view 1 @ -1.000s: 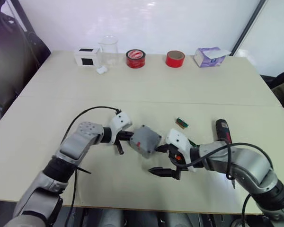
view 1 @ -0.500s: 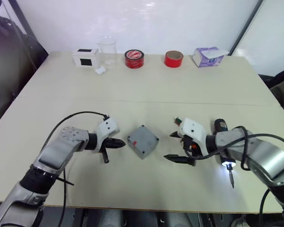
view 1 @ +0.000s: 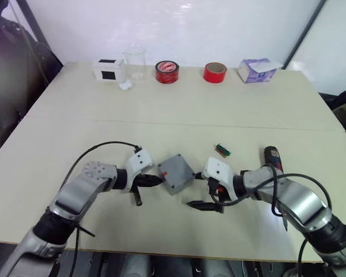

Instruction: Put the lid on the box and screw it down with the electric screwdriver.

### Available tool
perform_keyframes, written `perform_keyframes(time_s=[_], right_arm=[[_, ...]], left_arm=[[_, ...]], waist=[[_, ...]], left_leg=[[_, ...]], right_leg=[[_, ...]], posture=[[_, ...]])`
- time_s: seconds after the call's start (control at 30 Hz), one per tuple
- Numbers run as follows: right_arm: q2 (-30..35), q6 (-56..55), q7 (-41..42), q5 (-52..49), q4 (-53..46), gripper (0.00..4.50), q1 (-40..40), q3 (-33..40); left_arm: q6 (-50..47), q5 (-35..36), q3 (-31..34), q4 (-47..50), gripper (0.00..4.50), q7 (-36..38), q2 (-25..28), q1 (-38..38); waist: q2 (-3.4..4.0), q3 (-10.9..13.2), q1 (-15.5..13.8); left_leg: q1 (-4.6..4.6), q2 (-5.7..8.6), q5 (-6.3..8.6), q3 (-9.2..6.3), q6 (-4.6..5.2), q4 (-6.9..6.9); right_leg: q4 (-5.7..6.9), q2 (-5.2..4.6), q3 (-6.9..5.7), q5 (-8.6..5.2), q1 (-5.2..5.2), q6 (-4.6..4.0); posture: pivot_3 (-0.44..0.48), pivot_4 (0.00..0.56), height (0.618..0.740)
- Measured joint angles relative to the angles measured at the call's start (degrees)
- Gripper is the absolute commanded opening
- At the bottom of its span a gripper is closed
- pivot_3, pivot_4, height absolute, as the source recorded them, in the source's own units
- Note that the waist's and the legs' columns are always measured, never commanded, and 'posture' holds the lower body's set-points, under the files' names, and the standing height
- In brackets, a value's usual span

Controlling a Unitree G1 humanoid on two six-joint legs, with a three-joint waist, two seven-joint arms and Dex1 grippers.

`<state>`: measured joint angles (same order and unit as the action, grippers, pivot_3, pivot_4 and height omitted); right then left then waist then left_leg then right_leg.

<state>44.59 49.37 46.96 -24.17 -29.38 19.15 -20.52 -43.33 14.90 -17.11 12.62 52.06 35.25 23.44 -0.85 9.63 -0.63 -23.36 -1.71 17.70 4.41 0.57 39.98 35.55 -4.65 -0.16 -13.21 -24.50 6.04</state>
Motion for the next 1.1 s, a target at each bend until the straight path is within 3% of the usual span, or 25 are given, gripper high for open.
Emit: perform_keyframes(time_s=[0.53,0.63,0.77,0.87,1.0,1.1], right_arm=[[-0.99,3.22,-2.86,-0.89,-4.37,4.48,-2.74,2.1],[0.74,3.73,-4.05,-0.86,-6.05,4.48,-3.29,6.16],[2.11,7.69,-5.31,-4.49,-10.37,4.48,-5.05,17.51],[-1.45,11.66,-7.11,-10.81,-10.77,4.48,-5.9,27.92],[-5.61,13.97,-11.04,-13.6,-6.83,4.48,-6.73,33.95],[-5.31,10.98,-12.69,-10.0,-2.98,3.74,-10.67,31.66]], left_arm=[[1.78,-1.05,-0.1,-2.91,0.0,0.73,-0.97,1.47],[1.77,-0.42,0.4,-2.87,0.0,1.71,0.81,1.34],[1.09,3.58,6.02,-2.76,0.0,5.02,4.32,0.05],[-1.69,9.71,11.31,-1.21,0.0,8.0,5.58,0.23],[-4.43,14.1,12.83,1.47,0.0,9.42,6.04,2.49],[-5.28,15.64,11.96,3.89,0.0,9.52,5.69,4.8]], waist=[[0.0,-0.01,-0.02],[0.0,-0.01,0.0],[-0.01,0.0,0.08],[-0.02,0.0,-0.06],[-0.05,-0.02,-0.17],[-0.04,-0.02,-0.01]], left_leg=[[0.02,0.0,0.0,-0.01,0.0,0.02],[0.02,-0.02,0.0,-0.01,0.0,0.02],[0.02,-0.08,0.0,-0.04,0.0,0.01],[0.01,-0.08,0.0,-0.04,-0.01,0.02],[0.02,0.0,0.0,-0.02,-0.01,0.03],[0.01,0.03,0.0,0.01,0.0,0.02]], right_leg=[[0.03,0.01,0.0,0.01,0.02,-0.02],[0.03,0.01,0.0,0.0,0.01,-0.04],[0.1,0.03,-0.04,0.0,-0.02,-0.03],[0.1,0.01,-0.04,0.0,0.0,-0.04],[0.06,-0.03,-0.03,-0.05,0.07,-0.13],[0.02,-0.03,-0.03,-0.03,0.07,-0.1]], posture=[[0.0,0.15,0.74],[0.0,0.15,0.74],[0.0,0.15,0.74],[0.0,0.15,0.74],[0.0,0.15,0.74],[0.0,0.15,0.74]])
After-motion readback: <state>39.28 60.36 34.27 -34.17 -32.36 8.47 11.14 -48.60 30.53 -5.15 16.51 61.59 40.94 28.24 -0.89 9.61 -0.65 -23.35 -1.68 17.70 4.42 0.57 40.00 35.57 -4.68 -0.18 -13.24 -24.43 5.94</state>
